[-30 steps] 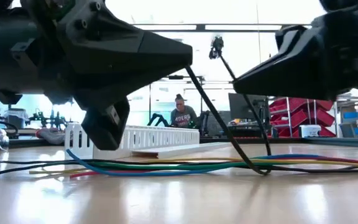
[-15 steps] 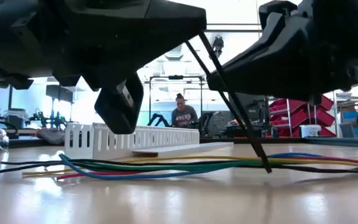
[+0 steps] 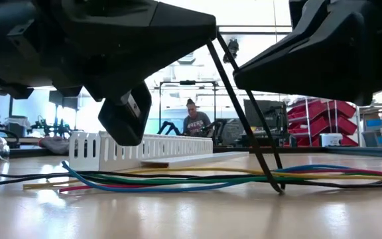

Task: Ziptie cables
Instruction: Wrap the cable wires with the black zip tie

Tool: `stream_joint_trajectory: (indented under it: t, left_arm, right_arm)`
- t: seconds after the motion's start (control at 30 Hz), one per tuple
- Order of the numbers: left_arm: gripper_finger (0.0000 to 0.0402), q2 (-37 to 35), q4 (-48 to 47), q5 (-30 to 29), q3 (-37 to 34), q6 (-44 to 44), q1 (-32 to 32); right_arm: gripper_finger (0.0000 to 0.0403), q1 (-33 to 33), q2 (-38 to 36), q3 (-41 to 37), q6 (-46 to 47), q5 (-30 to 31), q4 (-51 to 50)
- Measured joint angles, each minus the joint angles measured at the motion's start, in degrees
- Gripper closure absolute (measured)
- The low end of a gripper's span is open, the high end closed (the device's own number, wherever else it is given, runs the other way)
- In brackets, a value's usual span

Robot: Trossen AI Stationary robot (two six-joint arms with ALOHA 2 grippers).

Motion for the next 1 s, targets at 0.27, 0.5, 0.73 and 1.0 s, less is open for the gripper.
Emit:
stream_joint_trajectory:
  t: [0.27, 0.5, 0.73, 1.0]
  left_arm:
    - [0.0401, 0.0, 0.01, 0.02, 0.53, 0.31, 0.11]
    - [0.0401, 0.0, -0.55, 0.19, 1.09, 0.94, 0.24]
    - [0.0401, 0.02, -0.74, 0.15, 1.11, 0.94, 0.28]
    - [0.0401, 0.02, -1.01, 0.09, 1.11, 0.94, 0.33]
  right_arm:
    - [0.0403, -0.72, 0.0, 0.3, -0.79, -2.42, -0.1]
    - [0.0403, -0.9, 0.0, 1.3, -2.04, -2.97, -0.57]
    - [0.0403, -0.9, 0.0, 1.38, -2.21, -1.64, -0.35]
    - [0.0403, -0.63, 0.0, 1.4, -2.3, -1.98, 0.28]
